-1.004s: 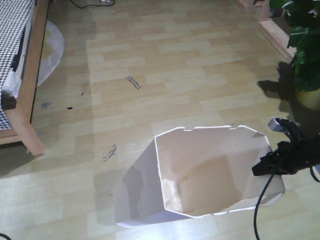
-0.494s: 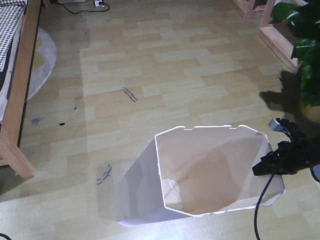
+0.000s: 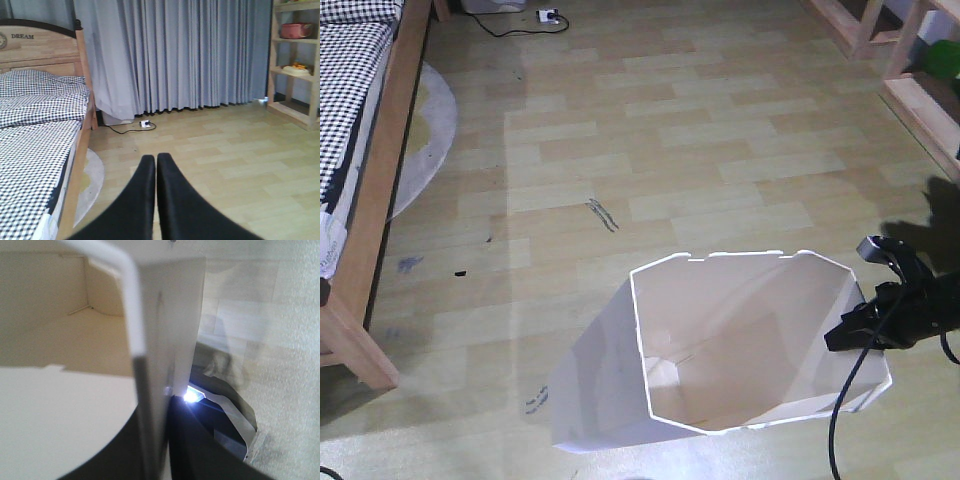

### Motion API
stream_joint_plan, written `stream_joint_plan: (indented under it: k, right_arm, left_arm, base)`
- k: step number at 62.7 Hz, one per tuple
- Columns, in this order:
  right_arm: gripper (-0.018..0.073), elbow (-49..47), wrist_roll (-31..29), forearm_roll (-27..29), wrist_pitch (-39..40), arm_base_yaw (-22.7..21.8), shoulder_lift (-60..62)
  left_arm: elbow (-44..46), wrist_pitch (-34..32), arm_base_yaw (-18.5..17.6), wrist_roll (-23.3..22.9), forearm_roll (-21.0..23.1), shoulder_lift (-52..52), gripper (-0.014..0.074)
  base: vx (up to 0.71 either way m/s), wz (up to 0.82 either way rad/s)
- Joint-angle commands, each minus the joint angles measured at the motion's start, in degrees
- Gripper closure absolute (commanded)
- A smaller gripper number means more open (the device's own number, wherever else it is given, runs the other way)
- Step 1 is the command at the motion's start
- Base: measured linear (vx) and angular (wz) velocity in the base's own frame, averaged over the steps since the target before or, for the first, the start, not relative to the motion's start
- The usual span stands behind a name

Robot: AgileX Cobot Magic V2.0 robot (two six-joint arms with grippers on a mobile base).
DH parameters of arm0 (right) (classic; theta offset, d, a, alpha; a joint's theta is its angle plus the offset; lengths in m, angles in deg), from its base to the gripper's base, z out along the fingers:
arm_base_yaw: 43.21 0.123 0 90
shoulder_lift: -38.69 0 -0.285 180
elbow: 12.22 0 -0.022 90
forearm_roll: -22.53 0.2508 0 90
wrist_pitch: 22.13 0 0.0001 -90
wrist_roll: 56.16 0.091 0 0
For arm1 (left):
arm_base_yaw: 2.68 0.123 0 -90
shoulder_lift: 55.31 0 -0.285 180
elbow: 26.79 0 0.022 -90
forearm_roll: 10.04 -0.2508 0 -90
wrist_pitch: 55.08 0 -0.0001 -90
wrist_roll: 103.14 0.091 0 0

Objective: Move trash bin to bedside with robot
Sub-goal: 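Carry the held bin across the floor toward the bed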

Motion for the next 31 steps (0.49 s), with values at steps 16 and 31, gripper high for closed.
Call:
stream_joint_plan:
  k: [16, 31]
  right_arm:
    - [0.0563, -0.79, 0.22, 6.19, -13.14, -0.22, 3.60]
    - [0.0563, -0.79, 0.22, 6.19, -13.14, -0.22, 3.60]
  left_arm:
    - [-0.67, -4.28, -0.35, -0.79, 0.54, -0.37, 0.0603]
    - [-0.67, -4.28, -0.35, -0.79, 0.54, -0.37, 0.0603]
  base:
    - [0.30, 0.17]
    - [0.29, 0.20]
